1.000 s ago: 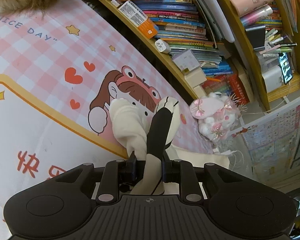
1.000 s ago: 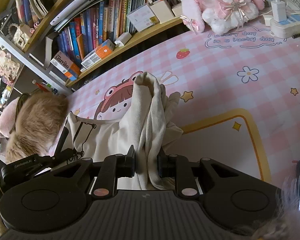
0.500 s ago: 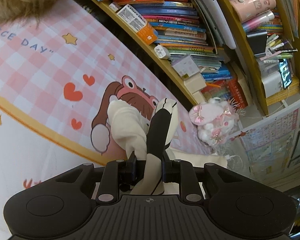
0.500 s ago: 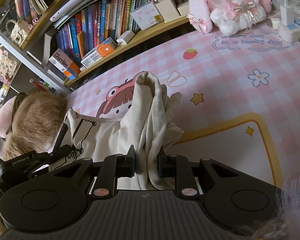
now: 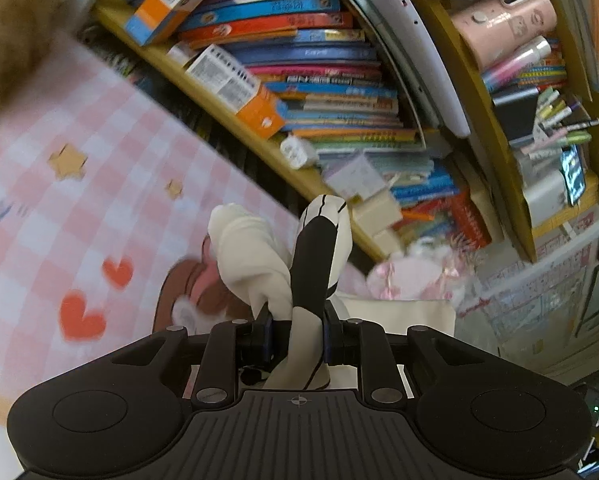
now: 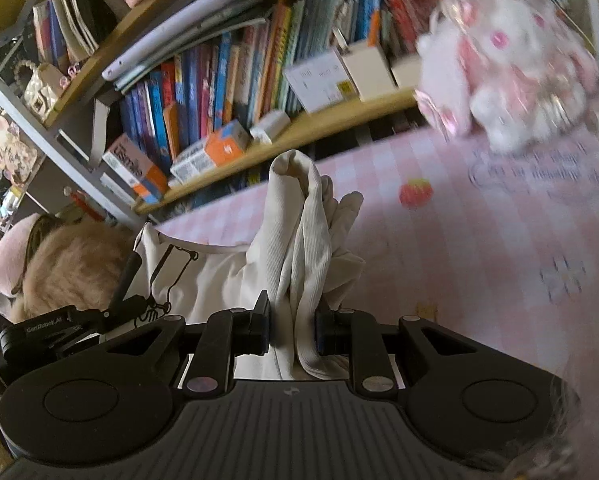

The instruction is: Fold clothes

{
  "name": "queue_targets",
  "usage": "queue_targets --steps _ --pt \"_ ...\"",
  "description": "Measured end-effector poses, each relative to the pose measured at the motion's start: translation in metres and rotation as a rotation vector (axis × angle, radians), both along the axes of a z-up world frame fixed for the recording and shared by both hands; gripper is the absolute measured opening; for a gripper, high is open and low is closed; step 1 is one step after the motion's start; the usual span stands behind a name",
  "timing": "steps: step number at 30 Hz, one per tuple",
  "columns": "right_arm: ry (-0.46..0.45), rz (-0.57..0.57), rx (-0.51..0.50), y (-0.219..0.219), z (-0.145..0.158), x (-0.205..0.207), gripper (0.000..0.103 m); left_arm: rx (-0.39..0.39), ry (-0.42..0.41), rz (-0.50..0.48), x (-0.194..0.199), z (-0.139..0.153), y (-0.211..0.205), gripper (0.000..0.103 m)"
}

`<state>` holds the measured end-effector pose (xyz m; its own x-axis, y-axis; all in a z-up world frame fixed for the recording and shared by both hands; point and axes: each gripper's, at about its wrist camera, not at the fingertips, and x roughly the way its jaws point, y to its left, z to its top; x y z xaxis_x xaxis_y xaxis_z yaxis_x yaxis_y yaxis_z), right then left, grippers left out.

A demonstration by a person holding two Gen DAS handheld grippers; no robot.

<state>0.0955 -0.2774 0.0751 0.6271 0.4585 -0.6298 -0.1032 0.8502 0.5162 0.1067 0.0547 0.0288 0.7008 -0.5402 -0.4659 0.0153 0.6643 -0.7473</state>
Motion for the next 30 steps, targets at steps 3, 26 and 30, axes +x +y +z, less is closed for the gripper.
queue_targets --steps 3,26,30 --pt "-0.025 0.014 -0.001 0.001 0.003 0.026 0.018 0.004 -0.011 0.005 0.024 0.002 -0.001 0.020" --pt "-0.081 0.121 -0.040 0.006 -0.032 0.153 0.018 -0.021 -0.011 0.030 0.118 -0.041 0.012 0.021" --pt "-0.053 0.108 -0.053 0.003 -0.051 0.163 0.019 -0.030 0.027 0.074 0.119 -0.061 0.016 0.021"
